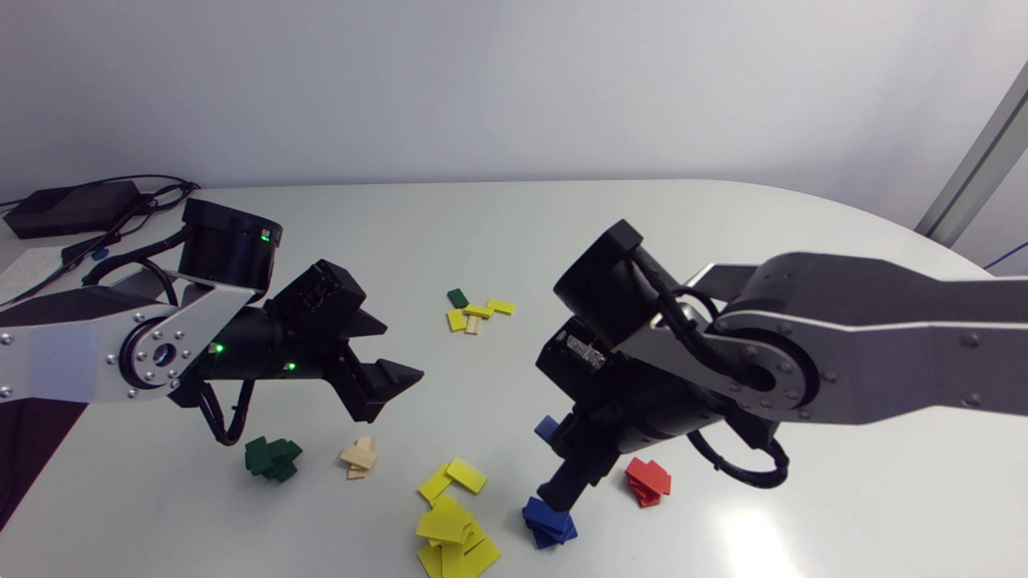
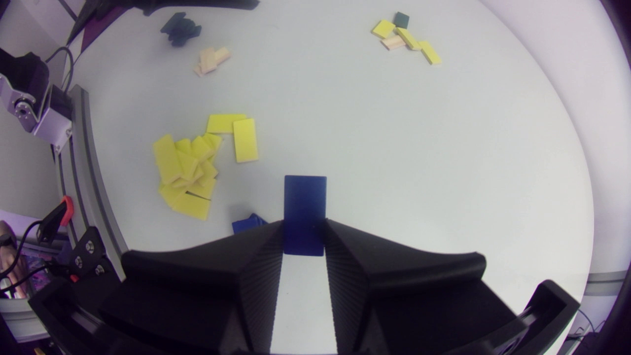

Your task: Take domino bricks one by one from the mixed stack on the table and place each onto the existing stack of the same color.

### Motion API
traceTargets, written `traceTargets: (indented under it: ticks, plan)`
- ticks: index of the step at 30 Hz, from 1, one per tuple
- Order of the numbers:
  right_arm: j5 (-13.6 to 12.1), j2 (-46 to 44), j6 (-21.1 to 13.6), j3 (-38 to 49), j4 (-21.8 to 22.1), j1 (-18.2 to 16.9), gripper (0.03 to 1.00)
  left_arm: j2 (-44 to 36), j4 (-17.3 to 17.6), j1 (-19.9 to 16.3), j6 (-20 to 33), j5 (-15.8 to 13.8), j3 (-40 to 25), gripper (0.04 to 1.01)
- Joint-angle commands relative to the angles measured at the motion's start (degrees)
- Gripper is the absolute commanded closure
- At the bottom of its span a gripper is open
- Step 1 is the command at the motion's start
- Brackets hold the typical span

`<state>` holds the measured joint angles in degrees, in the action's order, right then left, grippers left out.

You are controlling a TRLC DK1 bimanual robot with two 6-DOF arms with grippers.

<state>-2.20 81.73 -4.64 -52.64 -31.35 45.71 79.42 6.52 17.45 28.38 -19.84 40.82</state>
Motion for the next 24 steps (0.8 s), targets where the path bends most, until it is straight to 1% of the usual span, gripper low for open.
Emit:
traceTargets:
  ticks: [1, 5, 9, 14, 19, 24]
  plan:
    - [-0.35, -0.87, -1.86, 2.63, -0.81, 1.40, 0.926, 1.27, -0.72, 0.92, -1.75, 0.50, -1.09, 0.048]
    - [-1.32, -1.40, -2.47, 4.65, -0.81, 2.36, 0.926, 1.71, -1.51, 1.97, -2.45, 1.11, -1.27, 0.048]
    - [-1.41, -1.40, -3.09, 5.71, -0.90, 3.33, 0.926, 1.88, -1.60, 2.94, -2.89, 2.08, -1.09, 0.048]
    - [-2.55, -0.70, -3.53, 5.88, -1.52, 4.82, 0.926, 1.79, -1.60, 3.64, -3.33, 2.52, -1.00, 0.048]
    - [-2.64, 1.76, -3.70, 6.32, -0.64, 6.58, 0.926, 1.79, -1.60, 3.64, -3.42, 2.52, -1.35, 0.046]
    - [-2.64, 3.34, -4.14, 6.24, -0.20, 6.67, 0.926, 1.79, -1.60, 3.73, -3.42, 2.52, -1.62, 0.048]
